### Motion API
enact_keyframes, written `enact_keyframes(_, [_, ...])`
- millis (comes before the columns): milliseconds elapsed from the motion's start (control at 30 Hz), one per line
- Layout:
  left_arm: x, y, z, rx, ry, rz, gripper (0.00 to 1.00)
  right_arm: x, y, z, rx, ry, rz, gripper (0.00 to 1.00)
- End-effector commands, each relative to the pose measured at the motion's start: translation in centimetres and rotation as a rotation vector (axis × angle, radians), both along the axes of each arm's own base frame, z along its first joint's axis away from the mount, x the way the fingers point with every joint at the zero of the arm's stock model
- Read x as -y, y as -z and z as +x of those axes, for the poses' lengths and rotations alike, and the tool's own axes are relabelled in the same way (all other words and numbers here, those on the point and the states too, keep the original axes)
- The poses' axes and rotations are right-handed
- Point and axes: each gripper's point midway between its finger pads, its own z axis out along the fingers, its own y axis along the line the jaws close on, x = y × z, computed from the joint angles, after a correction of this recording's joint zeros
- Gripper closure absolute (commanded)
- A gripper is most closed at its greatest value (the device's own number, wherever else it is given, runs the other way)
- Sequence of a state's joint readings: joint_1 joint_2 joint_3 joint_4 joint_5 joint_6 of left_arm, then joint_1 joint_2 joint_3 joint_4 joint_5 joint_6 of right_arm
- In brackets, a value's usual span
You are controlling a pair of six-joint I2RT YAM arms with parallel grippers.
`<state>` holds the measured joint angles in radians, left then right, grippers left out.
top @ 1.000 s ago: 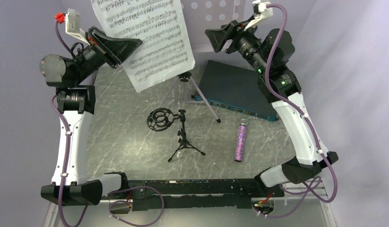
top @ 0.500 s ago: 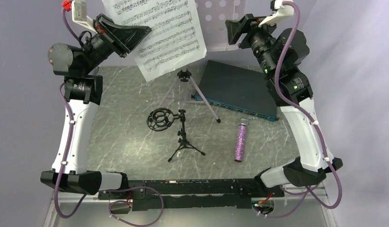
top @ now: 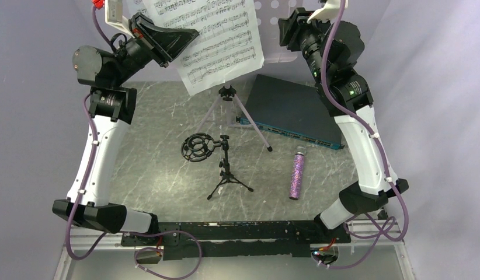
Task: Set up the instrument practice props
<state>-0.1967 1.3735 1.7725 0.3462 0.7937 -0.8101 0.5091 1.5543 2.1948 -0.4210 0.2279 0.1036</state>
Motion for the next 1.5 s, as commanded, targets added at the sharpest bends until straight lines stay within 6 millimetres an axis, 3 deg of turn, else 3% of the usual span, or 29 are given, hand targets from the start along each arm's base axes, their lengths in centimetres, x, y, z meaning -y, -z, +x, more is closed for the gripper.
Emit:
enact_keyframes(0, [0.3, -1.6, -1.1, 0.081, 0.004, -0.004, 0.97, 1.2, -2.1, -0.6, 0.050, 0.038, 0.014, 0.52])
enact_keyframes(167, [0.7, -1.4, -0.5, 0.085, -0.007, -0.003, 0.97, 0.7, -1.9, -0.2, 0.048, 0.022, 0.011, 0.64])
enact_keyframes(467, [1.4, -1.4, 1.4, 0.088, -0.055, -0.006, 0.97, 0.4, -2.1, -1.2, 0.084, -0.019, -0.001, 0.99])
enact_keyframes(900, [2.1, -1.8, 4.4, 0.114, -0.128, -0.038, 0.97, -0.2, -1.9, -2.7, 0.129, -0.085, -0.044, 1.00])
enact_keyframes(1467, [6.4, -1.2, 4.7, 0.192, -0.027, 0.033, 0.97, -1.0, -2.0, -4.8, 0.217, -0.169, -0.110, 1.00])
